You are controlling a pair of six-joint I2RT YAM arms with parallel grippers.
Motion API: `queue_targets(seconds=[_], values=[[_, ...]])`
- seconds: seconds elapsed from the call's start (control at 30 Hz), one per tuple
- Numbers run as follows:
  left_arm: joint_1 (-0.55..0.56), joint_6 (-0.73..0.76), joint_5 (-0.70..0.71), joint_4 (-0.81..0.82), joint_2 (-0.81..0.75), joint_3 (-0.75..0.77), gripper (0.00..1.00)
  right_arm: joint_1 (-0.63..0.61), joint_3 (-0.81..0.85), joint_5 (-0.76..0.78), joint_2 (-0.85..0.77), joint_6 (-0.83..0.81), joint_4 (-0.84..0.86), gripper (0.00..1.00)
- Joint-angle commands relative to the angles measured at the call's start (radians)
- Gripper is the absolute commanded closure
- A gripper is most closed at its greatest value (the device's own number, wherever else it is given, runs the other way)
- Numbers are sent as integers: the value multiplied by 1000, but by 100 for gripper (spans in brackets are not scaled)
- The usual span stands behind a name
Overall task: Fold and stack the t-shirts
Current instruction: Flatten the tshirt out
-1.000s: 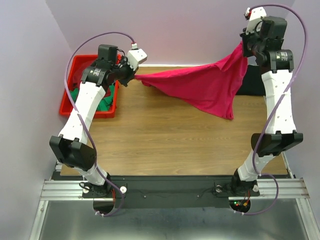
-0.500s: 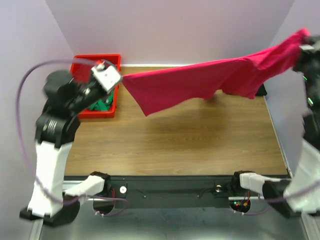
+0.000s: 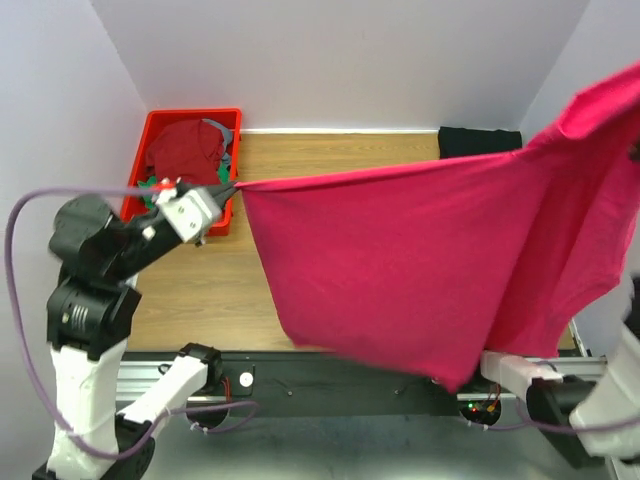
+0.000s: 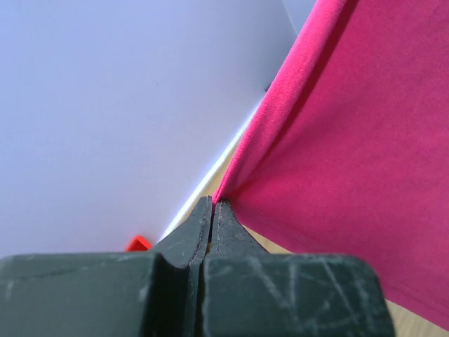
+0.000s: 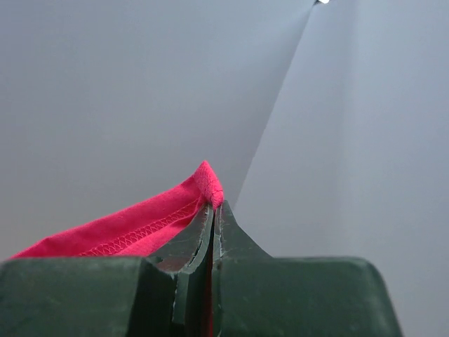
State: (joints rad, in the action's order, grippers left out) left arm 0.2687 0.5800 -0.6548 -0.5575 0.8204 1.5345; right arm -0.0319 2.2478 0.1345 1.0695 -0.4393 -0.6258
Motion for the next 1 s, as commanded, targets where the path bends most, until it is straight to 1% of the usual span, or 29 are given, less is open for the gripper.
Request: queue_targets(seconds=[0.0,0.03,0.1,0.13,0.17,0.23,0.27,0.3,0.37,0.4,0.5,0.53,0.57,0.6,0.63,0.67,0.7,0.77,0.8,0.83,0.9,0.93,0.97], values=[[0,-66,32,-30,117,33,100,9,-97,-30,153,-76,83,100],[0,-84,47,-35,131,20,100,9,-176,-42,159,-79,103,99],[-2,-89,104,-45,176,-13,100,9,-270,-104,185,-85,142,99],[0,-91,145,-48,190,-54,100,9,-359,-127,196,-84,152,99],[0,-91,159,-45,206,-74,100,9,-401,-174,205,-79,161,100],[-2,-85,178,-39,259,-137,100,7,-489,-208,242,-81,191,99],[0,-88,187,-21,278,-157,100,7,-532,-222,253,-78,210,99],[0,-92,205,-7,316,-178,100,7,-621,-254,279,-79,250,99],[0,-94,248,46,364,-249,100,6,-700,-291,308,-78,305,99],[-2,-97,268,69,390,-270,100,4,-776,-302,326,-76,333,99],[0,-82,316,162,508,-326,100,-3,-862,-320,420,-70,449,99],[-2,-77,323,180,581,-329,100,-10,-888,-322,455,-68,495,99],[-2,-71,333,204,620,-321,100,-14,-890,-322,516,-65,511,99],[0,-71,357,212,701,-310,100,-16,-880,-317,555,-58,540,99],[-2,-71,371,220,744,-275,100,-17,-869,-315,585,-55,555,99],[-2,-72,400,222,781,-255,100,-19,-858,-311,649,-47,567,100],[-2,-72,415,223,852,-235,100,-19,-843,-308,679,-44,592,99],[-8,-80,435,238,908,-179,100,-22,-780,-302,743,-41,603,99],[-11,-80,449,246,931,-159,100,-22,-757,-299,801,-33,612,99],[-14,-85,464,255,977,-118,100,-20,-705,-296,835,-30,617,99],[-20,-88,478,257,1022,-71,100,-22,-653,-289,891,-26,617,99],[-25,-89,492,252,1069,-16,100,-28,-616,-286,953,-24,617,99],[-29,-89,513,245,1094,11,100,-28,-564,-285,978,-24,617,100]])
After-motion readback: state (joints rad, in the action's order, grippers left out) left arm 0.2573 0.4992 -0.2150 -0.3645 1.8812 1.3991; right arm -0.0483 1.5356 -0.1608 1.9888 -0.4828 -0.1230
